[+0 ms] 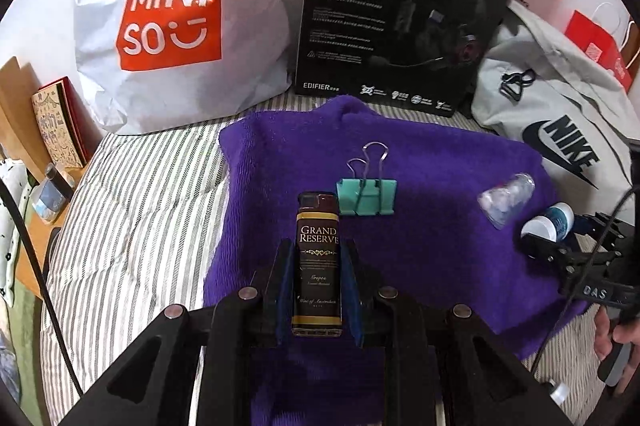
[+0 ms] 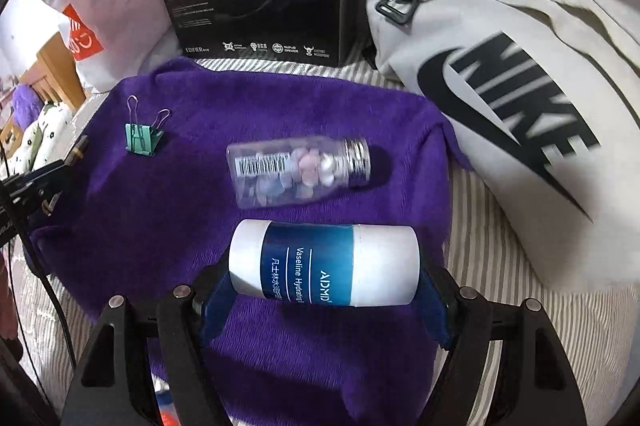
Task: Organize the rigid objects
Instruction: 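Carry the Grand Reserve bottle with the left gripper while the right gripper carries the Vaseline tube onto the towel, then open the left gripper to release the bottle while the right gripper releases the tube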
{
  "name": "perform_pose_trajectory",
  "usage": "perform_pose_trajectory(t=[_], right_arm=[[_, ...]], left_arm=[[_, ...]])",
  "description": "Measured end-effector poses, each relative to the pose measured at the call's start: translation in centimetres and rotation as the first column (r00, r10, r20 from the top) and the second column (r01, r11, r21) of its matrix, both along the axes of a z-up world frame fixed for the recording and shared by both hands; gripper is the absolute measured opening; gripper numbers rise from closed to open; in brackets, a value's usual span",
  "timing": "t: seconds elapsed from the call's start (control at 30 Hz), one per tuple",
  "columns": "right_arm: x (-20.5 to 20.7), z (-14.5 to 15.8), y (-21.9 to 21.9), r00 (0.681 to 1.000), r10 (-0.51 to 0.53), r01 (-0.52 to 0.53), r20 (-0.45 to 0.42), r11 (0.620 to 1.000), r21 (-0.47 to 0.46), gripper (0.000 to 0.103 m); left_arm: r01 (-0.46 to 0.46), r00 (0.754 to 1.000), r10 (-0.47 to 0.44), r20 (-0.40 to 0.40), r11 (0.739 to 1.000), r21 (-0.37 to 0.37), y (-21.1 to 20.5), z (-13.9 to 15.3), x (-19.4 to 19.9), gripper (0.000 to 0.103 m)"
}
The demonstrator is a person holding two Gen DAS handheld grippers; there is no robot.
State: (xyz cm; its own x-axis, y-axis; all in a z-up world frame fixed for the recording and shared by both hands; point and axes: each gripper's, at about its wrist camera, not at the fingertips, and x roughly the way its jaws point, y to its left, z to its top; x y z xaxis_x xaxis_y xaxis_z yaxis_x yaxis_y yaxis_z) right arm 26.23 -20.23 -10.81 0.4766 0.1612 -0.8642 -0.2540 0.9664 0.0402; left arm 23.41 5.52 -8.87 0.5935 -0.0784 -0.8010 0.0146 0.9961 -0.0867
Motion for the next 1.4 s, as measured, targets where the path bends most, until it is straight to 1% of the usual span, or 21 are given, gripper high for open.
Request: perform_pose_trajectory(t=[0.27,0.37,0.43,0.53,0.7,0.77,0.8,0.97,1.07,1.17,1.27,1.3,1.4], right_arm=[[0.8,-1.2,0.9,0.999,0.037,-0.037,-0.015,0.999,-0.014,0.077],[0.9,-1.3,1.2,0.999,0.046,-0.046,-0.009,0.999,-0.020,0.077],[1.0,-1.4,1.1,0.999,0.045,-0.045,-0.008,0.999,-0.006,0.077],[1.0,-1.5,1.2,0.999,0.054,-0.054,0.000,0.998,-0.020,0.076],[1.0,-1.5,1.2,0.998,0.057,-0.057,0.008,0.998,-0.012,0.076],[1.0,-1.5,1.2,0.998,0.058,-0.058,0.008,0.998,-0.009,0.076],[1.0,-1.6,1.2,0.998,0.062,-0.062,0.007,0.998,-0.010,0.076],[0.6,-1.6,1.2,0.996,0.083,-0.083,0.009,0.996,-0.013,0.078],[0.1,-1.3,1.1,0.997,0.077,-0.077,0.002,0.997,-0.015,0.079],[-0.8,-0.7,0.6,0.998,0.059,-0.059,0.006,0.998,0.007,0.082],[-2.0,0.1,-0.1,0.999,0.039,-0.040,0.014,0.999,0.025,0.084],[-2.5,0.5,-0.4,0.999,0.026,-0.027,0.019,0.999,0.026,0.086],[-4.2,1.5,-1.3,1.000,0.002,-0.004,0.023,0.998,0.058,0.086]], left_arm=[[-0.014,0.999,0.014,-0.040,1.000,0.019,-0.2,-1.8,2.2,0.023],[-0.021,0.998,0.024,-0.052,0.998,0.061,-0.6,-2.6,2.7,0.023],[-0.018,0.999,0.021,-0.047,0.997,0.074,-0.9,-2.7,2.7,0.023],[-0.014,0.999,0.018,-0.044,0.997,0.081,-0.9,-2.7,2.8,0.023],[-0.014,0.999,0.018,-0.040,0.995,0.097,-1.2,-2.7,2.8,0.023],[-0.006,0.999,0.010,-0.042,0.994,0.105,-1.3,-2.7,2.7,0.027],[-0.001,0.999,0.006,-0.048,0.994,0.112,-1.4,-2.6,2.5,0.029],[0.033,0.997,-0.028,-0.066,0.996,0.084,-1.7,-2.5,1.3,0.054],[0.034,0.997,-0.027,-0.065,0.995,0.097,-2.2,-2.4,0.1,0.055],[0.029,0.998,-0.024,-0.054,0.995,0.093,-2.5,-1.7,-1.0,0.055],[0.034,0.999,-0.032,-0.021,0.995,0.092,-3.0,-0.1,-2.9,0.055],[0.042,0.999,-0.042,-0.007,0.995,0.089,-3.1,0.6,-3.8,0.055],[0.085,0.996,-0.087,0.031,0.994,0.067,-3.9,2.4,-6.7,0.055]])
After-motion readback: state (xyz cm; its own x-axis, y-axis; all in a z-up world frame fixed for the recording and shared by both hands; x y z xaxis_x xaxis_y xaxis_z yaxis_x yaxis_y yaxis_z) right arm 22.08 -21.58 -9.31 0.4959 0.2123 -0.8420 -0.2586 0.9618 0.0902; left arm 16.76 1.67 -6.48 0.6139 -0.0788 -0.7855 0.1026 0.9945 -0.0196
